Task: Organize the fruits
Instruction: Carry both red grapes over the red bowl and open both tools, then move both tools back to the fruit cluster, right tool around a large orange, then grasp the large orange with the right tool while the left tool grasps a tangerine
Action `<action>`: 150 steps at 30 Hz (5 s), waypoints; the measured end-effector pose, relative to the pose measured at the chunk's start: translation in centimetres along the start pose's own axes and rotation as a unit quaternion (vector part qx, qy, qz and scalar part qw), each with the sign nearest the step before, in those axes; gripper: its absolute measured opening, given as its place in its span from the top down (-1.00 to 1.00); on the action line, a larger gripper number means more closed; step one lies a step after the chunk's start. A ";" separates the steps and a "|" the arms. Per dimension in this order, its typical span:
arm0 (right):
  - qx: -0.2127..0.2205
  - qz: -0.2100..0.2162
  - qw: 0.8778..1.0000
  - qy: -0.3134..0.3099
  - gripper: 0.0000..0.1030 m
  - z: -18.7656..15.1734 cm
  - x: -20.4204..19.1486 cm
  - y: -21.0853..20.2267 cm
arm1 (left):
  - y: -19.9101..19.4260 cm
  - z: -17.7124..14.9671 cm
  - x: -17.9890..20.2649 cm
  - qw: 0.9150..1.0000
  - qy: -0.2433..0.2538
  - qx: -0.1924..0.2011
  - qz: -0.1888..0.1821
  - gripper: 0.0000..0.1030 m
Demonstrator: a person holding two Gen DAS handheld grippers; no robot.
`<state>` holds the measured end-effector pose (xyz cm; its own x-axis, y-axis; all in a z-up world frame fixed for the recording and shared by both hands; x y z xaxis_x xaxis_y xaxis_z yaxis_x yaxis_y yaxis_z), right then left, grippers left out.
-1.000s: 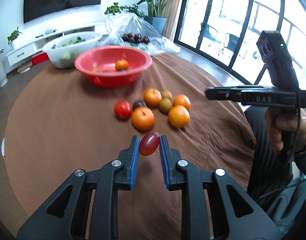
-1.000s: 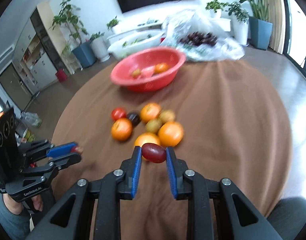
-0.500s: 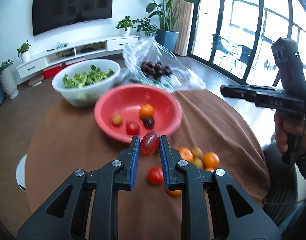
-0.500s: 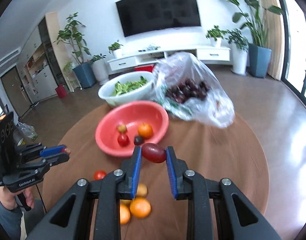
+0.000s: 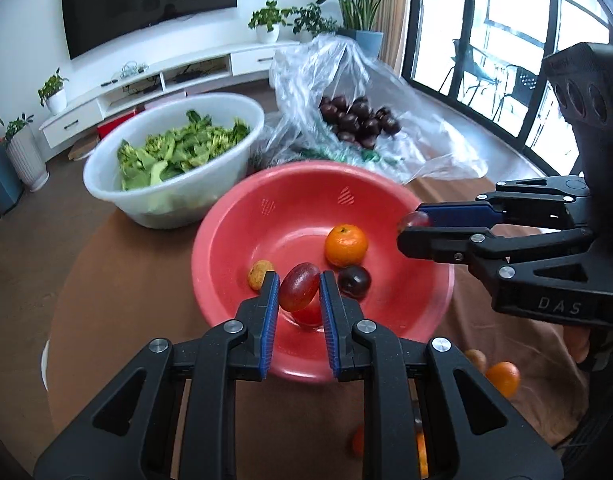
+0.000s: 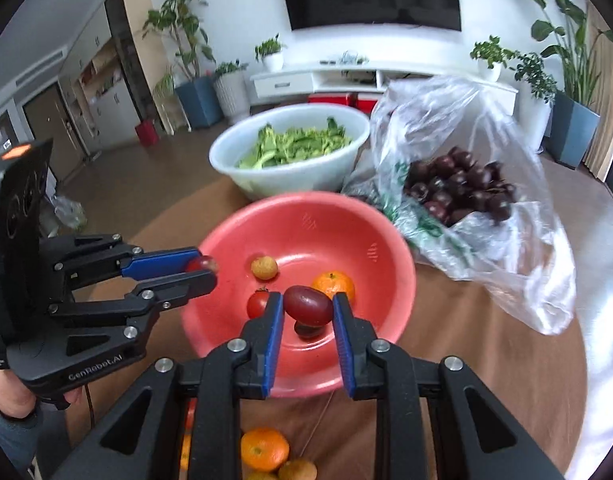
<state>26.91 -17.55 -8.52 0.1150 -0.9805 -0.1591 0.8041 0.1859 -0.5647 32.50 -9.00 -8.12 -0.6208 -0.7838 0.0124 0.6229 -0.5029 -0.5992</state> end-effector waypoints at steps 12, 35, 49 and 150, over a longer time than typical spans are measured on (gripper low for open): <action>-0.044 -0.010 0.999 -0.011 0.47 -1.9 0.4 3.6 | 4.1 -1.9 -0.5 1.000 -0.013 -0.023 0.000 0.63; -0.048 -0.031 0.997 -0.047 0.18 -2.3 0.3 3.9 | 4.9 -2.1 0.2 0.999 -0.009 -0.032 0.006 0.57; -0.014 -0.041 0.998 -0.044 0.14 -1.6 0.8 -0.5 | 2.8 -1.5 0.3 1.000 -0.015 -0.010 0.010 -0.38; -0.010 -0.043 0.989 0.140 0.22 -15.4 -2.0 -12.9 | -7.3 -13.6 9.7 0.998 -0.060 -0.034 0.008 0.29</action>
<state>7.31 -17.06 -13.37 -0.1214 -0.9374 -0.3266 0.7914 0.1072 -0.6018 15.44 -7.98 -14.55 -0.5464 -0.8321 0.0951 0.5963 -0.4662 -0.6535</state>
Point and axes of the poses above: each gripper's, at about its wrist camera, not at the fingertips, and y roughly the way its jaws point, x to its right, z to its top, the point moved 7 cm from there along y, roughly the way its jaws point, and after that the axes turned 13 degrees about x, right-handed, at the moved point
